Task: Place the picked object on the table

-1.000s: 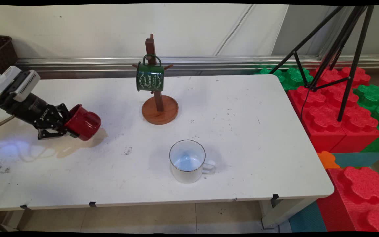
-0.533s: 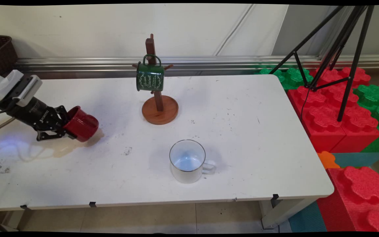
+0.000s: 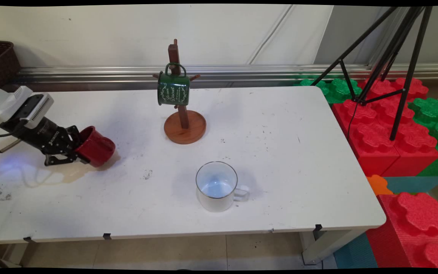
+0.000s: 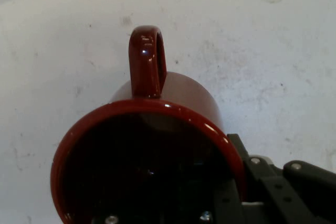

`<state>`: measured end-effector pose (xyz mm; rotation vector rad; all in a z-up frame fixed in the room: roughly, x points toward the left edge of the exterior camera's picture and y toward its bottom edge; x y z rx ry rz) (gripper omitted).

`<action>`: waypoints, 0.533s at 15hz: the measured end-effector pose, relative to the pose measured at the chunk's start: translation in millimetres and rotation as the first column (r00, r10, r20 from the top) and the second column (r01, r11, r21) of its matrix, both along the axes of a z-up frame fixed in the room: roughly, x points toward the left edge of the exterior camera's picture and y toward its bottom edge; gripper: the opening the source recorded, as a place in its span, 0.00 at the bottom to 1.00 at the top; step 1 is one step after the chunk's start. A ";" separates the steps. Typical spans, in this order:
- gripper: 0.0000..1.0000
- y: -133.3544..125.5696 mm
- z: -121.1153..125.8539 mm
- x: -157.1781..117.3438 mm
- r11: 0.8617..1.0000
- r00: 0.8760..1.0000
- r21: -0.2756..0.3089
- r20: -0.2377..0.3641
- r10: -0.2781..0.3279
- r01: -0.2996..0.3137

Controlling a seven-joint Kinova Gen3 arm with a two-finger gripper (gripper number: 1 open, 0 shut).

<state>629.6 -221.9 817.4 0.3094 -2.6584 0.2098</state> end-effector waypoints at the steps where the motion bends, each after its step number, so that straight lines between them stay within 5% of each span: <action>1: 0.00 0.0 -0.7 -0.4 1.000 1.000 0.001 0.001 -0.001 0.001; 6: 0.00 -0.5 -3.4 -2.4 1.000 1.000 0.002 0.005 -0.005 0.005; 7: 1.00 -0.9 -3.7 -3.1 1.000 1.000 0.003 0.003 -0.005 0.005; 8: 1.00 -1.2 -3.9 -3.7 1.000 1.000 0.003 0.001 -0.005 0.005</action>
